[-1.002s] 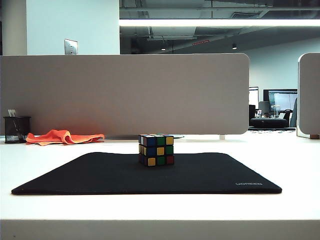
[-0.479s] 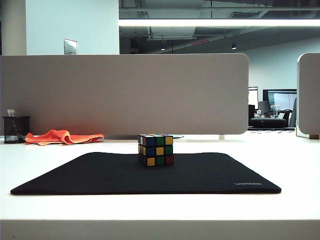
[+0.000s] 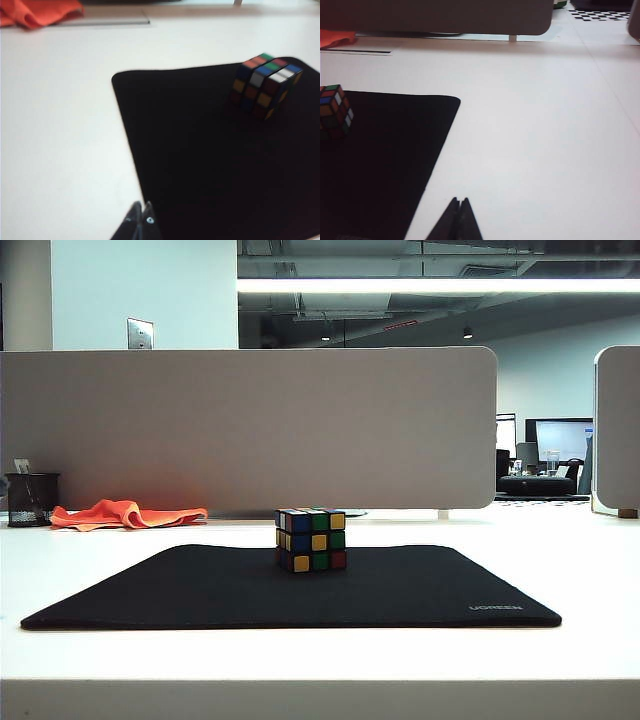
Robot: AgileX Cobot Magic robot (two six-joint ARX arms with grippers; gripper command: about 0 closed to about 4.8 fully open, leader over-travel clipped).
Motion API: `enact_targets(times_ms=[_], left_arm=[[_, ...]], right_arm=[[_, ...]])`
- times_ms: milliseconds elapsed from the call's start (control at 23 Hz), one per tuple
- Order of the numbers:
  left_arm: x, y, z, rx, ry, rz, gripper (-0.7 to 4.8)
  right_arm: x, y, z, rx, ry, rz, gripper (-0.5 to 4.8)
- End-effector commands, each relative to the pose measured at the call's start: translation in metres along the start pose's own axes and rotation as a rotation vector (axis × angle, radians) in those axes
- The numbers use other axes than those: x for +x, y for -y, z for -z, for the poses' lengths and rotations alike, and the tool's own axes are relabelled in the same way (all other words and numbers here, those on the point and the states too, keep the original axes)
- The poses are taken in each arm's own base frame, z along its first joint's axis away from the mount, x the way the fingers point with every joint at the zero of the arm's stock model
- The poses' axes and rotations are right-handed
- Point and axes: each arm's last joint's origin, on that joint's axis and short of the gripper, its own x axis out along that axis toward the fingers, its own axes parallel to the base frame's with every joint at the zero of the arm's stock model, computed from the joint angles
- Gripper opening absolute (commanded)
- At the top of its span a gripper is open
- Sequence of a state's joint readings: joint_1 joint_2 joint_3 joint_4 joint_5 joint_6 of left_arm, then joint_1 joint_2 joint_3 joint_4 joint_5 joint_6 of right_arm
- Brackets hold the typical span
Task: Pick up the cube on the right side of the mouse pad, then place it in the center of the mouse pad.
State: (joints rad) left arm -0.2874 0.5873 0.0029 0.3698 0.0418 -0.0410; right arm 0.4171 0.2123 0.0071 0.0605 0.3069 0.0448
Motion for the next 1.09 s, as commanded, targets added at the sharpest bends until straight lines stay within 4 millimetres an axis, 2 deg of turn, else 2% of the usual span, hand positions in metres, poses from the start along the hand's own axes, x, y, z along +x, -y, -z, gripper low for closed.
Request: enact_targets(times_ms=[44,392,566,827,1089], left_arm=[[-0.004,0.008,-0.006,0.018,0.057,0.063,-0.06],[-0.032,0.011,-0.030,0.027,0.340,0.114,-0.06],[-0.034,0.011,-0.031,0.026,0.363,0.109,-0.06],[-0.041,0.009,-0.032,0.028,0.403,0.097,-0.06],[-0.047,-0.005,-0.036,0.032,0.460,-0.046,-0.05]], right_arm=[[0.000,0.000,0.001,0.001,0.004,0.001,-0.05],[-0.006,0.002,-0.004,0.024,0.076,0.004,-0.05],[-0.014,0.004,-0.012,0.057,0.177,0.002,-0.05],[-0.013,0.009,-0.013,0.061,0.188,0.046,-0.05],[-0.011,0.023,-0.013,0.068,0.193,0.201,-0.05]])
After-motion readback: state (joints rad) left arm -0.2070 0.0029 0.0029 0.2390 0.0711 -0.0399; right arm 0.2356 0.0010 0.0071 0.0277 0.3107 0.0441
